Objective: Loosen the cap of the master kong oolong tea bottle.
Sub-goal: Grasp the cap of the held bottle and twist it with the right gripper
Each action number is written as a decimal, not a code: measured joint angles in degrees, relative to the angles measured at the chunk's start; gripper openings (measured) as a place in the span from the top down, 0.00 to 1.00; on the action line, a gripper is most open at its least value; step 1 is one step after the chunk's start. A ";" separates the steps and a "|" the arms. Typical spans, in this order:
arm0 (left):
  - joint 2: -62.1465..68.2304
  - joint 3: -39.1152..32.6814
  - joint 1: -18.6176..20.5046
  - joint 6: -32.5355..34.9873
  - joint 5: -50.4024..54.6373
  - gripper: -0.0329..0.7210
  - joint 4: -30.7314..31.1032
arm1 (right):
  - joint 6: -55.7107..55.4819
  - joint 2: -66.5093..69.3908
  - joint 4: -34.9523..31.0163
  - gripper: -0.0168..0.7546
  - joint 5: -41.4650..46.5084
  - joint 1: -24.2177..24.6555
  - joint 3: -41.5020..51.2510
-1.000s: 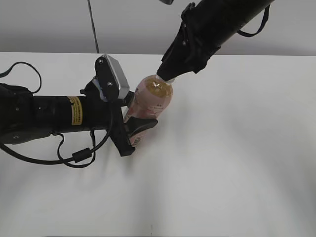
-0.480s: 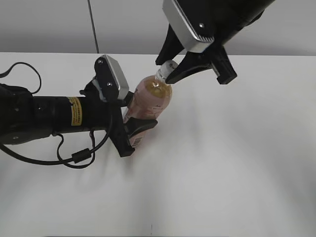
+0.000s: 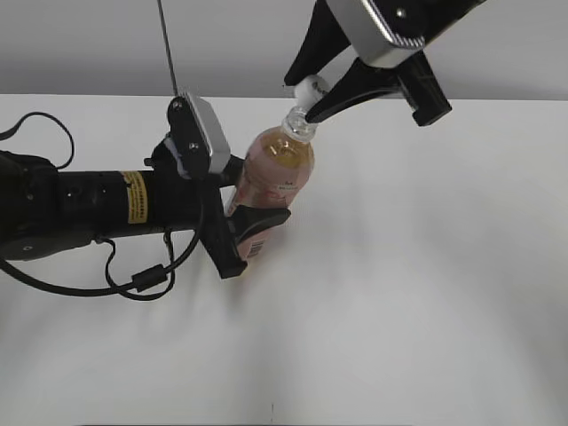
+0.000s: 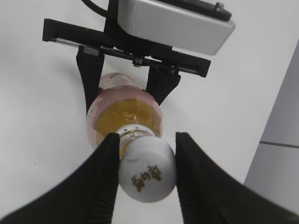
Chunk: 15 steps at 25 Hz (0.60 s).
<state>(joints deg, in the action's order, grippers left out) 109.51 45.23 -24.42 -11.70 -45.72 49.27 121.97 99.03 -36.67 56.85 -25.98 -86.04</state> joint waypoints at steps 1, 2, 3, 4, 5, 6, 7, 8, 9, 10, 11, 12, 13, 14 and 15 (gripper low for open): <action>0.00 0.00 0.00 0.00 -0.53 0.44 0.07 | -0.08 -0.61 0.00 0.62 0.41 0.00 0.00; 0.00 0.00 0.00 0.00 -0.92 0.44 0.00 | -0.56 -1.13 0.11 0.62 0.65 0.00 0.00; 0.00 0.00 0.00 0.00 -1.19 0.44 -0.11 | -1.33 -1.45 0.31 0.62 0.81 0.00 0.00; 0.00 0.00 0.00 0.00 -1.41 0.44 -0.35 | -2.47 -1.75 0.72 0.62 0.87 0.00 0.00; 0.00 0.00 0.00 0.00 -1.41 0.44 -0.56 | -3.90 -2.06 1.36 0.62 0.86 0.00 0.00; 0.00 0.00 0.00 0.00 -1.45 0.44 -0.68 | -6.39 -2.31 2.12 0.62 0.86 0.08 0.00; 0.00 -0.05 0.00 0.00 -1.45 0.44 -0.81 | -9.67 -2.66 3.29 0.62 0.78 0.29 0.00; 0.00 -0.07 0.00 -0.20 -1.99 0.44 -1.07 | -12.79 -2.90 4.17 0.62 0.61 0.69 0.00; 0.00 -0.20 0.00 -0.56 -2.95 0.44 -1.52 | -16.84 -3.10 4.64 0.62 0.35 1.40 0.00; 0.14 -0.39 0.00 -1.12 -5.11 0.44 -2.13 | -20.85 -3.16 4.90 0.62 0.11 2.49 0.00; 0.14 -0.62 0.00 -1.59 -6.98 0.44 -2.76 | -24.74 -3.16 5.12 0.62 -0.07 3.65 0.00; 0.14 -0.94 0.00 -1.87 -9.48 0.44 -3.76 | -27.79 -3.09 5.18 0.62 -0.19 5.27 0.00; 0.14 -1.35 0.00 -2.01 -11.53 0.44 -4.47 | -30.99 -2.84 4.79 0.62 -0.29 7.01 0.00; 0.19 -1.74 0.00 -2.01 -13.80 0.44 -5.46 | -33.41 -2.39 3.72 0.62 -0.64 8.44 0.05; 0.35 -2.07 0.00 -2.06 -16.05 0.44 -6.30 | -34.68 -1.64 2.70 0.62 -1.58 9.99 0.05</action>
<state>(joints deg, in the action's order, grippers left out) 109.86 43.16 -24.42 -13.75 -61.77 42.97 87.28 97.40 -33.97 55.27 -15.99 -85.99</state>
